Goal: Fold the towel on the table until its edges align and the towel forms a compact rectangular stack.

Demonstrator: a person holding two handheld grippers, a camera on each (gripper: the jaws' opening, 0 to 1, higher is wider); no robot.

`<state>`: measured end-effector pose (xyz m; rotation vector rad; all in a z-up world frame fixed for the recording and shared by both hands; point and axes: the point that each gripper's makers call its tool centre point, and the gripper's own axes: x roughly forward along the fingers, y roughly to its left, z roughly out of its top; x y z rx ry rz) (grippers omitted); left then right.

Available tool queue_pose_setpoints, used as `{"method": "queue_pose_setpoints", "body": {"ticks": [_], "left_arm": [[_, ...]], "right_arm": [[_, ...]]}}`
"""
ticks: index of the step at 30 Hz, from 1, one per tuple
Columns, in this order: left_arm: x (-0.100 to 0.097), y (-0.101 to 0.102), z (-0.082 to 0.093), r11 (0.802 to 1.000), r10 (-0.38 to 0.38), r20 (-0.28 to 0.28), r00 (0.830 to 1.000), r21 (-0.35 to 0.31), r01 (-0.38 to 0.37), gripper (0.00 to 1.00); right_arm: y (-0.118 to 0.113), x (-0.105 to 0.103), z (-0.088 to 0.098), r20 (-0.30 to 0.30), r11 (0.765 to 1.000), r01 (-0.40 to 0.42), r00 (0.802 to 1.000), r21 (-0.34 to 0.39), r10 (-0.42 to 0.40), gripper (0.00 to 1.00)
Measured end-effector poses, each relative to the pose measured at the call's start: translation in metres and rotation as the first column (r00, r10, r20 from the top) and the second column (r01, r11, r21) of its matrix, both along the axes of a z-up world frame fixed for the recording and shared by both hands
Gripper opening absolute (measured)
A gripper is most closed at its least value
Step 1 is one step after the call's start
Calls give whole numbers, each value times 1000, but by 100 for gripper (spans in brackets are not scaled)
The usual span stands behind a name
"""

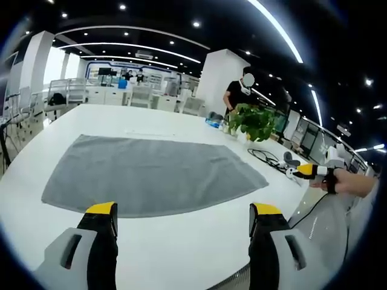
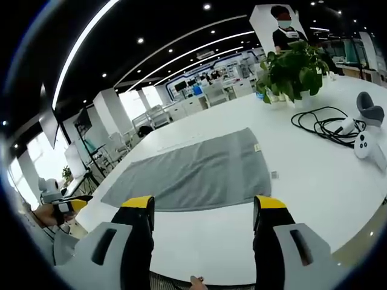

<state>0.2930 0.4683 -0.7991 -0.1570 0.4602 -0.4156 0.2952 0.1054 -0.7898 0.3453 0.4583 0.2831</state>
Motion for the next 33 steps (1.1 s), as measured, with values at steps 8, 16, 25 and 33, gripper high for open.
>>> {"method": "queue_pose_setpoints", "body": {"ticks": [8,16,25,33], "left_arm": [[-1,-1,-2,1000,-2,-4,1000,-5,2,92],[-2,-3,-4,1000,-7,-10,1000,-9,7,92],[-1,-6,-5,1000,-19,-13,1000,-11,19,92],[0,-13,-5,999,-41,-18,999,-11,41,92]], "right_arm": [[0,0,-1,-1,1000,2,1000,-1,-2,66],[0,-1,-2,-7,1000,1,1000,-20,-1,66],[-1,0,-2,-4,1000,6,1000,-15,-6,66],[-3,1,0,4,1000,13,1000,-13,-13,66]]}}
